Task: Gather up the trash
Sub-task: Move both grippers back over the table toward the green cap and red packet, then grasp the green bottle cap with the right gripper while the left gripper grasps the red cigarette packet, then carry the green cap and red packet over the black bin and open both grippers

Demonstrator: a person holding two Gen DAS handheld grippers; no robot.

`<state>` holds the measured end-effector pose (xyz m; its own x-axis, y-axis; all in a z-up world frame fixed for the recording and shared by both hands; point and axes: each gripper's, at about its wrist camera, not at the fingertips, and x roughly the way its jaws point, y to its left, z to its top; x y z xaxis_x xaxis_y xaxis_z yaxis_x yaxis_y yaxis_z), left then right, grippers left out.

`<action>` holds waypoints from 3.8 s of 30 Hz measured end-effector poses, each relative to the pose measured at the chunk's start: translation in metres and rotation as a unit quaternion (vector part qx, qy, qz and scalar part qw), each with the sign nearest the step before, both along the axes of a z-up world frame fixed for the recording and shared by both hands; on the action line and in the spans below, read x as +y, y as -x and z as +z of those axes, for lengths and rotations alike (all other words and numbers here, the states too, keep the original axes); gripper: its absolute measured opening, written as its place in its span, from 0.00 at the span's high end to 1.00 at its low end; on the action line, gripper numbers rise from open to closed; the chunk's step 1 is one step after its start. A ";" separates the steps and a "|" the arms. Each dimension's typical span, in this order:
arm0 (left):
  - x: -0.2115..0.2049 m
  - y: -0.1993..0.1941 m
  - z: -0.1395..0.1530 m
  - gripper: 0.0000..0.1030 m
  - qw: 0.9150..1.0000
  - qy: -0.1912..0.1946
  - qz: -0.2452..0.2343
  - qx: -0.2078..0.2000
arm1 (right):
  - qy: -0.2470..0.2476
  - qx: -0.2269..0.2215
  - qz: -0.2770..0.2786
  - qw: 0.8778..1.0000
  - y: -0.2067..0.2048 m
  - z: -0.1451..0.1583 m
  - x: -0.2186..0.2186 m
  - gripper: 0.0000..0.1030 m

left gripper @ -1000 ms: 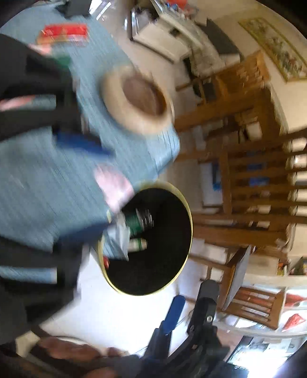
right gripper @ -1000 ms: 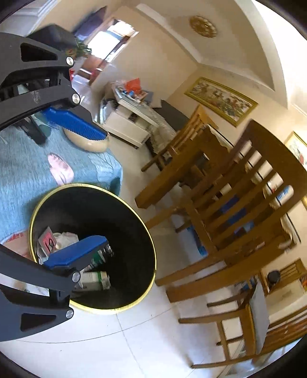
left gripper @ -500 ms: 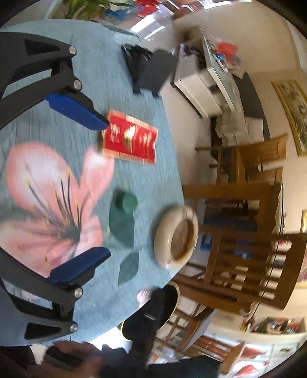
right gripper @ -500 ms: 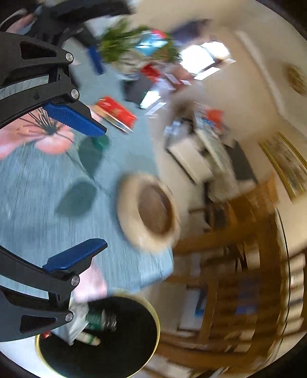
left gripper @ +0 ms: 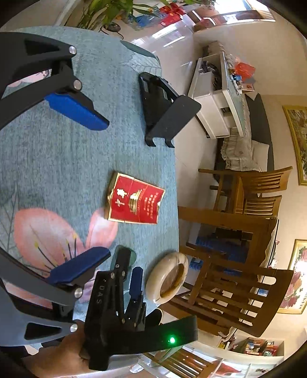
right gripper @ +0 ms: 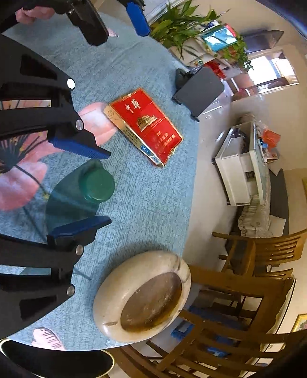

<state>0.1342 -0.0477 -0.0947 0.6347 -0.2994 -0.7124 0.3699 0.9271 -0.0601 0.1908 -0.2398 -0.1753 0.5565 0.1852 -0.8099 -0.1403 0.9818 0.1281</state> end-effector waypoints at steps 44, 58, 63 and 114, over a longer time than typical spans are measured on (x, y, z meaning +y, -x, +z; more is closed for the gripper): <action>-0.089 -0.082 -0.051 0.05 0.995 -0.085 -0.009 0.058 | -0.101 -0.095 -0.051 0.989 0.072 0.055 -0.091 0.70; -0.101 -0.087 -0.055 0.07 0.993 -0.092 -0.011 0.068 | -0.100 -0.108 -0.088 0.985 0.083 0.062 -0.126 0.70; -0.107 -0.086 -0.051 0.28 0.994 -0.095 -0.016 0.057 | -0.092 -0.111 -0.130 0.981 0.091 0.063 -0.163 0.70; -0.094 -0.034 -0.035 0.37 0.998 -0.042 0.020 0.052 | -0.147 0.049 -0.202 0.967 0.120 -0.011 -0.274 0.69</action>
<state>0.1682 -0.1416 -0.1293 0.5666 -0.2121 -0.7963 0.3291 0.9441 -0.0173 0.0712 -0.5133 -0.1865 0.5553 0.1997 -0.8073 0.2734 0.8729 0.4040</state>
